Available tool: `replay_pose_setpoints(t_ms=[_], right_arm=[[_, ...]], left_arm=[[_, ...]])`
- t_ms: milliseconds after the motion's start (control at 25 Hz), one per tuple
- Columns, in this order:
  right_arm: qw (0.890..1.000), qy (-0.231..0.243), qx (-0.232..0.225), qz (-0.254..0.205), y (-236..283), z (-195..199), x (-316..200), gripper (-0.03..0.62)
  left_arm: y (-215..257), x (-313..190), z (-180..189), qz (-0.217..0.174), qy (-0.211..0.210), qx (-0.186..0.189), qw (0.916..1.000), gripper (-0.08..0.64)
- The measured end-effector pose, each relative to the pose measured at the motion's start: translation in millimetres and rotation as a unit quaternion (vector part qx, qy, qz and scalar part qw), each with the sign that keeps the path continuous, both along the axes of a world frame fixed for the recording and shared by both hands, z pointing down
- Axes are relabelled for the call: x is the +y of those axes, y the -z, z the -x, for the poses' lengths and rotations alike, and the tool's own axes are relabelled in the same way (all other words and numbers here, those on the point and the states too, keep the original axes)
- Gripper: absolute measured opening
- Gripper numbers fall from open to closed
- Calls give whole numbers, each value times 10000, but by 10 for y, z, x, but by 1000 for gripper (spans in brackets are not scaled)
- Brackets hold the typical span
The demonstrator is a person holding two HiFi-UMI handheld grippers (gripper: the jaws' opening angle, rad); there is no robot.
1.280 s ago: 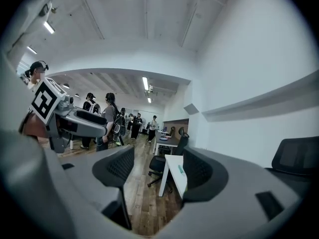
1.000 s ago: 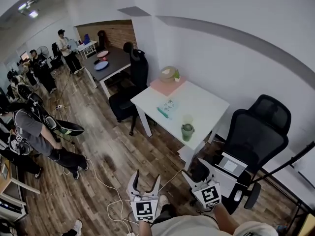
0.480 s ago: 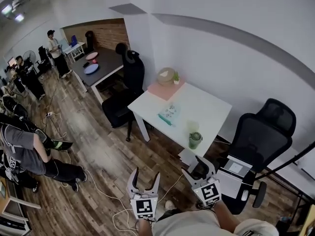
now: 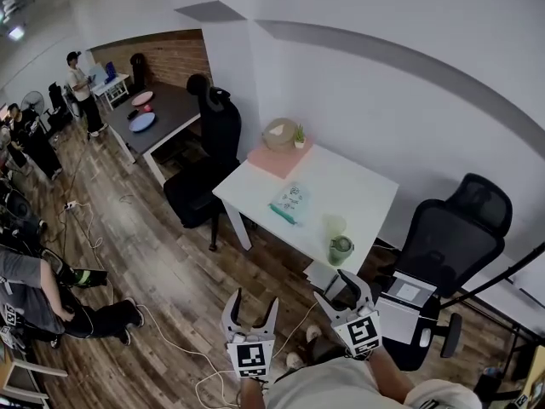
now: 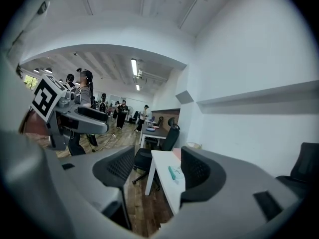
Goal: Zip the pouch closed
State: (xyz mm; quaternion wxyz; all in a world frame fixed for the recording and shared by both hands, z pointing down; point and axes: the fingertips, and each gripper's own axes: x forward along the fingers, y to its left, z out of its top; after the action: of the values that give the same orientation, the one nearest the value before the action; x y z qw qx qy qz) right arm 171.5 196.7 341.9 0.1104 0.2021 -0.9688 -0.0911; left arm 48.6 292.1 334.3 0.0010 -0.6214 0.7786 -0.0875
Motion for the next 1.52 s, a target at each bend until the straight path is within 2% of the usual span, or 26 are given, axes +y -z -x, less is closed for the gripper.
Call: replay_pose_setpoints(t_ms=[400, 1080, 1320, 1520], right_arm=[[9999, 14, -13, 127, -123, 473, -471, 287], [9989, 282, -136, 345, -97, 1520, -1962, 276], [9984, 354, -96, 429, -123, 1723, -2358, 273], [9981, 295, -8, 546, -216, 1872, -2554, 273]], left_arm=[[-118, -440, 428, 84, 34, 7, 10000, 331], [-20, -1923, 1347, 260, 132, -197, 9994, 328], [21, -2340, 1497, 345, 124, -293, 9989, 323], [-60, -2575, 1630, 426, 7, -213, 9989, 314]])
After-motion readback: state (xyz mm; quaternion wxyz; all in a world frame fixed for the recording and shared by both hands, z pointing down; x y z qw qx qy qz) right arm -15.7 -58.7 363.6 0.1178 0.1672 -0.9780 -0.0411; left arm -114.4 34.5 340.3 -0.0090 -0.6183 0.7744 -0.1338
